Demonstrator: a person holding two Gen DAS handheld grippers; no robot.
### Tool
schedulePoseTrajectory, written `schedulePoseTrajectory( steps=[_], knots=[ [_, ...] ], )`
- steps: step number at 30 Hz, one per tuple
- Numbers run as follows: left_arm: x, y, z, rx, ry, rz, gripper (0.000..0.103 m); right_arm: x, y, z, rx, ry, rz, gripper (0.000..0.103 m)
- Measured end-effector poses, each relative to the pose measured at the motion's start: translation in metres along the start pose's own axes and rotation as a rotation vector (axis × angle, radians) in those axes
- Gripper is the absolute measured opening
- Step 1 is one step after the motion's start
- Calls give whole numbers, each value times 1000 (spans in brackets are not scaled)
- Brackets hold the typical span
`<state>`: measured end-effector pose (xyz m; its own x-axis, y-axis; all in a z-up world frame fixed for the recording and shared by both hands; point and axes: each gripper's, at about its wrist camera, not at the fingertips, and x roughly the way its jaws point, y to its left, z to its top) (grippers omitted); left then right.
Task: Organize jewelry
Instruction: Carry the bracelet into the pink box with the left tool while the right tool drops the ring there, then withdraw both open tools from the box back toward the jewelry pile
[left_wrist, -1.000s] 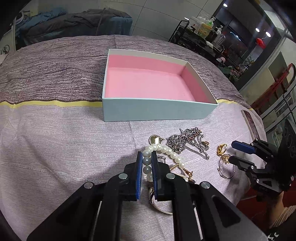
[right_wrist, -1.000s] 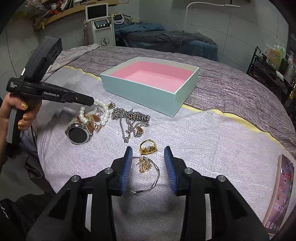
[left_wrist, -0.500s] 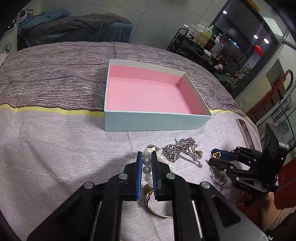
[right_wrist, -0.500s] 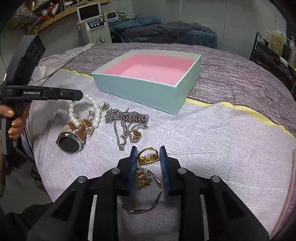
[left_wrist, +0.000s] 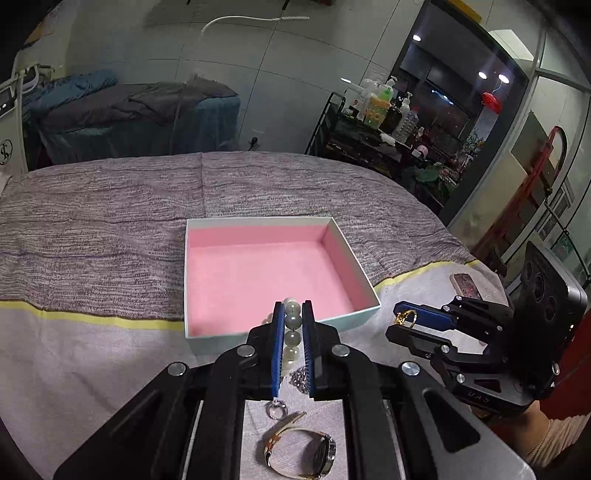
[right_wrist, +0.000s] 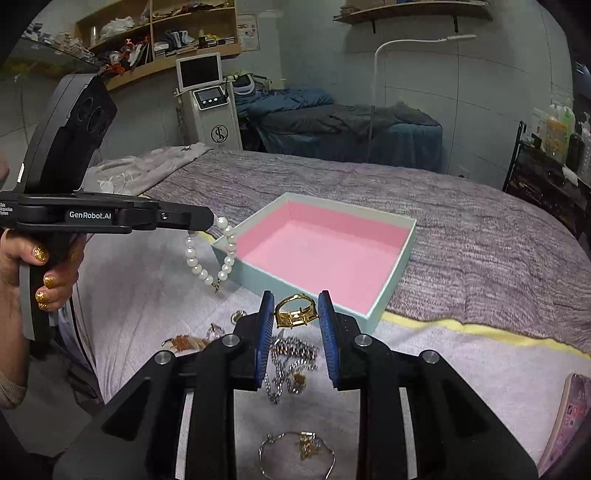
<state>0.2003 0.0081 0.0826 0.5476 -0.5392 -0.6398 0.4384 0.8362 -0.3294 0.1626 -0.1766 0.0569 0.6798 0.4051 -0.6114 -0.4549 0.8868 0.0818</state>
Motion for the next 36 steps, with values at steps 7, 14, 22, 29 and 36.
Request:
schedulePoseTrajectory(
  steps=[7, 14, 22, 29, 36],
  knots=[
    [24, 15, 32, -42, -30, 0, 9, 36, -16, 32, 18, 0, -26, 25],
    [65, 22, 35, -47, 26, 52, 10, 65, -27, 38, 24, 23, -51, 34],
    [49, 32, 25, -85, -93, 136, 92, 57, -30, 37, 7, 29, -153, 74],
    [22, 32, -8, -70, -103, 170, 96, 26, -43, 2, 83, 66, -106, 77],
    [2, 19, -62, -24, -54, 163, 97, -7, -27, -48, 50, 98, -103, 78]
  ],
)
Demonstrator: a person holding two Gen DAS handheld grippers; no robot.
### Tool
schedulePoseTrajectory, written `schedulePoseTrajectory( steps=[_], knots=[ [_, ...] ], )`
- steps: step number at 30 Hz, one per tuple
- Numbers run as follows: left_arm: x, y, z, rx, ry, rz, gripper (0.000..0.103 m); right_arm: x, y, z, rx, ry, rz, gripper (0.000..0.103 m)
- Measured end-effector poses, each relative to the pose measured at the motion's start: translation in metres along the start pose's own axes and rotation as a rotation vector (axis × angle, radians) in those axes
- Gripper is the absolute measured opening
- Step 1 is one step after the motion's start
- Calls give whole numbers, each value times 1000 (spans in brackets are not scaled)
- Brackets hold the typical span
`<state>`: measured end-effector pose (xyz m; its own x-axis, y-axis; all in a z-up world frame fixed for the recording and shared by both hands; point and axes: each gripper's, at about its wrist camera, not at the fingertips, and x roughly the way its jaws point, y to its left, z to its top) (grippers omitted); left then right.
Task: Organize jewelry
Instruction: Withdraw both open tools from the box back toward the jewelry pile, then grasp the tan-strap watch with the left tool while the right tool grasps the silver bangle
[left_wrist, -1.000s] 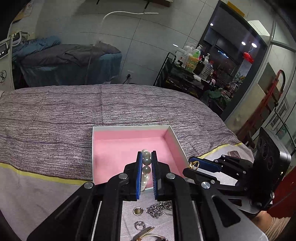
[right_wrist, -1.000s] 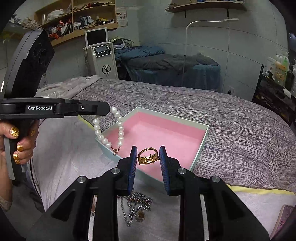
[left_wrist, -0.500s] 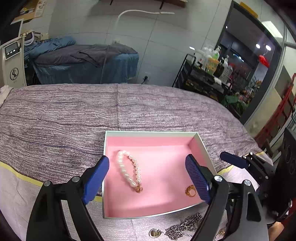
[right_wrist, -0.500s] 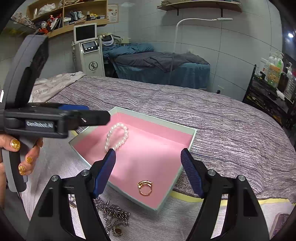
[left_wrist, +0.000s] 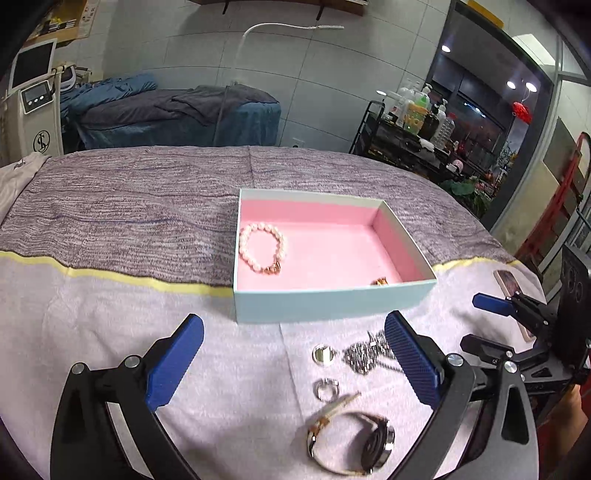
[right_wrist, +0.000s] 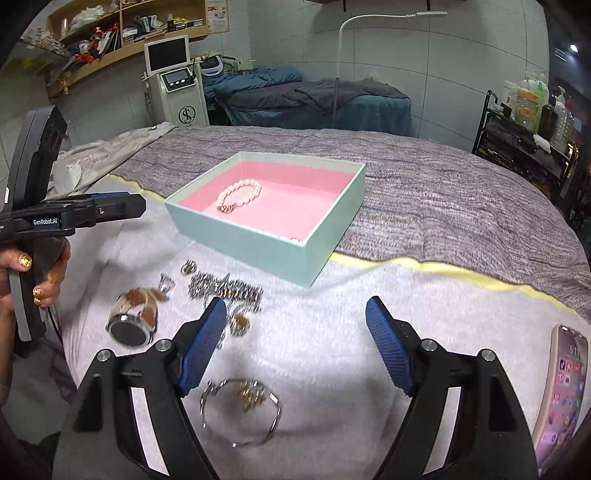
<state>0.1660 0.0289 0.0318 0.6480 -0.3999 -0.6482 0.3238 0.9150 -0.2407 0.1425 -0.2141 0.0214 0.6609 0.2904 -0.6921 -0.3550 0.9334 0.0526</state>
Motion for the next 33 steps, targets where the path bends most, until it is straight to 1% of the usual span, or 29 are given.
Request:
schedulePoseTrajectory(
  steps=[3, 5, 7, 9, 12, 14, 16, 17, 18, 20, 21, 23, 25, 27, 29, 31, 33],
  knots=[
    [-7, -6, -22, 16, 22, 4, 97, -6, 5, -17, -11, 17, 15, 78],
    [-12, -7, -35, 26, 22, 7, 97, -8, 10, -27, -30, 32, 11, 78],
    [-15, -4, -45, 23, 19, 29, 97, -8, 13, -35, -53, 43, -1, 78],
    [-16, -2, -53, 18, 40, 50, 96, -8, 14, -41, -56, 56, 1, 78],
    [-20, 0, -62, 0, 50, 37, 95, -8, 16, -48, -52, 71, 16, 78],
    [-25, -3, -67, 17, 51, 16, 92, -7, 18, -52, -60, 76, 8, 77],
    [-27, -6, -71, 42, 60, 10, 88, -7, 20, -55, -68, 79, 3, 78],
    [-26, -6, -72, 45, 73, 15, 83, -7, 21, -56, -71, 80, 4, 78],
    [-25, -4, -74, 37, 86, 23, 81, -7, 22, -57, -76, 80, 2, 77],
    [-22, 0, -78, 6, 105, 33, 69, -6, 24, -58, -96, 82, -9, 78],
    [-21, 3, -79, -14, 111, 32, 67, -6, 25, -59, -106, 81, -14, 77],
    [-19, 8, -81, -47, 129, 27, 59, -6, 28, -59, -126, 76, -16, 77],
    [-16, 8, -81, -65, 147, 26, 56, -4, 33, -59, -155, 78, -17, 77],
    [-14, 9, -80, -80, 152, 18, 55, -2, 39, -60, -196, 79, -27, 77],
    [-10, 11, -76, -108, 167, 7, 50, 1, 42, -60, -227, 76, -34, 77],
    [-7, 10, -72, -112, 180, -1, 45, 4, 40, -58, -209, 78, -23, 75],
    [-5, 5, -69, -82, 193, 7, 39, 5, 39, -57, -196, 80, -15, 72]
  ],
)
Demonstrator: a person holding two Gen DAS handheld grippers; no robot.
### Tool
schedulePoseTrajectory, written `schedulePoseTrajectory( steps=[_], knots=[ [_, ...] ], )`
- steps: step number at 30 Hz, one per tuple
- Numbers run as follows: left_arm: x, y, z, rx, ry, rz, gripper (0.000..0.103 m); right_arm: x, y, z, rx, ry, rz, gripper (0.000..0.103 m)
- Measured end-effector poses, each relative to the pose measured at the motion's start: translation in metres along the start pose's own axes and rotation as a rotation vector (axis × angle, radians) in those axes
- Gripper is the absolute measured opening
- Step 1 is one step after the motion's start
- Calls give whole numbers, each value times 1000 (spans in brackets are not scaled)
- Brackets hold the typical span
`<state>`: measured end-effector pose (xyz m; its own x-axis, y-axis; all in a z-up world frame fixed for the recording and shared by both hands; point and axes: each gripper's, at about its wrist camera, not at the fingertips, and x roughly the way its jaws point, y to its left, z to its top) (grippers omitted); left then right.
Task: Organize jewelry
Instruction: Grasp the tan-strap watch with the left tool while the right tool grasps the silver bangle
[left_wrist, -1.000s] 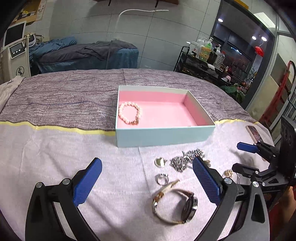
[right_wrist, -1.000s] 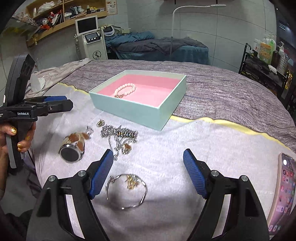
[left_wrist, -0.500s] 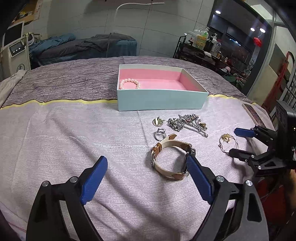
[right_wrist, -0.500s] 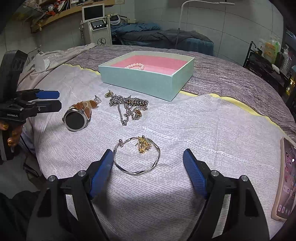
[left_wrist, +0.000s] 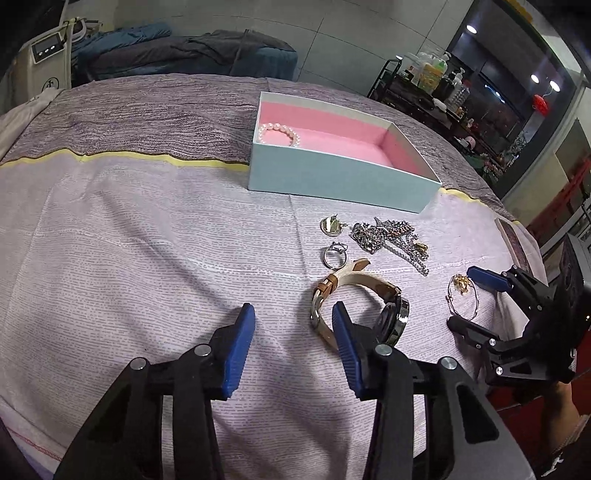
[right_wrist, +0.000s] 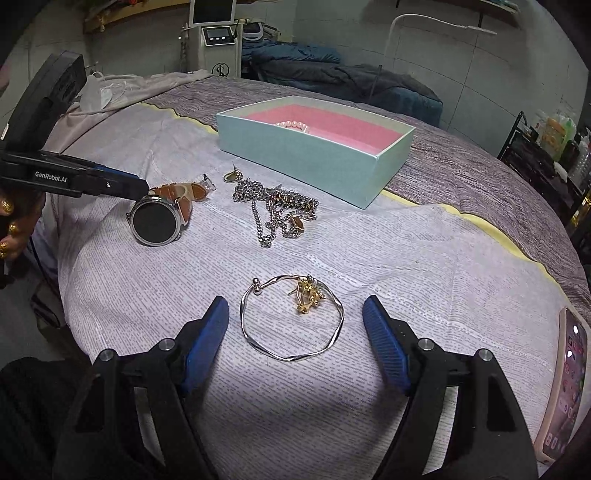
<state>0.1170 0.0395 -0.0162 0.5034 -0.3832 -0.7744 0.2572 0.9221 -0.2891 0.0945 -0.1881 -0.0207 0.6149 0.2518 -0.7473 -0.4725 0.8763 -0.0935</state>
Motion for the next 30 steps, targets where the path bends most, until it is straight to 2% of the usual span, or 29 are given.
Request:
schedulePoseTrajectory(
  steps=[3, 7, 10, 14, 17, 19, 23, 30],
  knots=[
    [0, -9, 5, 51, 20, 0, 33, -1, 2, -1, -6, -7, -5, 69],
    [8, -23, 13, 168, 61, 42, 26, -2, 3, -2, -7, -11, 1, 67],
    [25, -26, 15, 209, 129, 33, 22, -1, 3, 0, -10, -7, 8, 64],
    [28, -31, 11, 250, 120, 54, 18, -1, 5, -1, -15, -11, 17, 57],
    [26, -32, 8, 241, 106, 59, 10, -2, 6, -4, -8, -24, 18, 55],
    [24, -32, 5, 224, 95, 52, 9, -3, 6, -4, -1, -27, 18, 55],
    [19, -32, 2, 161, 66, -8, 7, -6, 5, -4, 7, -37, 20, 55],
    [6, -40, 6, 129, 4, -37, 7, -17, 7, 3, 7, -93, 20, 55]
  ],
)
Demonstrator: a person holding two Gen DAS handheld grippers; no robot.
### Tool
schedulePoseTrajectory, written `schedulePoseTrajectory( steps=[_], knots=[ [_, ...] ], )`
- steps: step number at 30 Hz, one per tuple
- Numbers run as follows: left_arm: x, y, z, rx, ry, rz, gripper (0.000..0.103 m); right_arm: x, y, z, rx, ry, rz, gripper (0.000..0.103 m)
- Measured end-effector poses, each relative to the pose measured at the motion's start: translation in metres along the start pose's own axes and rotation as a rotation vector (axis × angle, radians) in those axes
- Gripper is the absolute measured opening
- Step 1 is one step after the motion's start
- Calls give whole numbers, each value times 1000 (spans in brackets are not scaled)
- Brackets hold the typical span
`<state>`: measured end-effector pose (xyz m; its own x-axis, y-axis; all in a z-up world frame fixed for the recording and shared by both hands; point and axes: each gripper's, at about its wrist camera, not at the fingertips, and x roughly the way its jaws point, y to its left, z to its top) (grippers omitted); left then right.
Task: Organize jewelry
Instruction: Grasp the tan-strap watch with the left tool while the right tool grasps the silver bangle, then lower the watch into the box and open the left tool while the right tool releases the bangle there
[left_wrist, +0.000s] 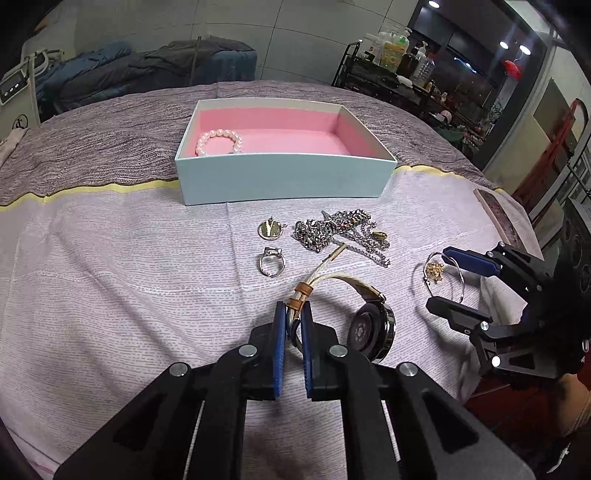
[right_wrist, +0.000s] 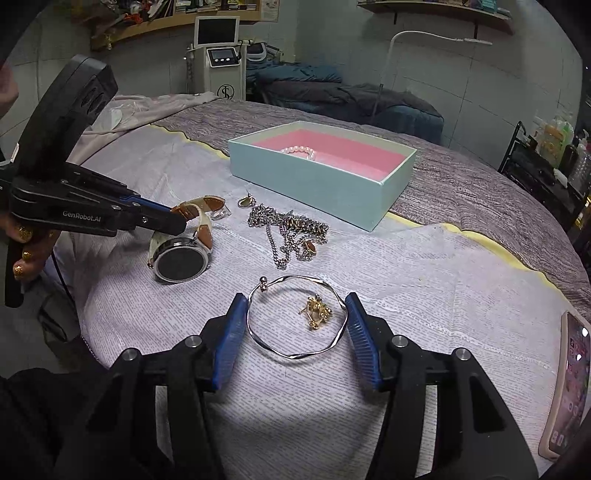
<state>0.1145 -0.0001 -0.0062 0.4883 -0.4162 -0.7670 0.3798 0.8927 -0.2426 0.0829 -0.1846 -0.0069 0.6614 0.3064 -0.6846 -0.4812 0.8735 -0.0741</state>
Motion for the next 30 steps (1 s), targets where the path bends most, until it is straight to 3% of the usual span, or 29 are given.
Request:
schedulePoseTrajectory(
  steps=[13, 21, 30],
  knots=[
    [-19, -6, 20, 27, -86, 7, 7, -7, -7, 25, 53, -71, 13, 55],
    [-25, 5, 71, 40, -182, 66, 7, 5, -28, 71, 81, -132, 37, 55],
    [4, 23, 126, 25, -200, 114, 7, 43, -50, 125, 103, -135, 39, 55]
  ],
)
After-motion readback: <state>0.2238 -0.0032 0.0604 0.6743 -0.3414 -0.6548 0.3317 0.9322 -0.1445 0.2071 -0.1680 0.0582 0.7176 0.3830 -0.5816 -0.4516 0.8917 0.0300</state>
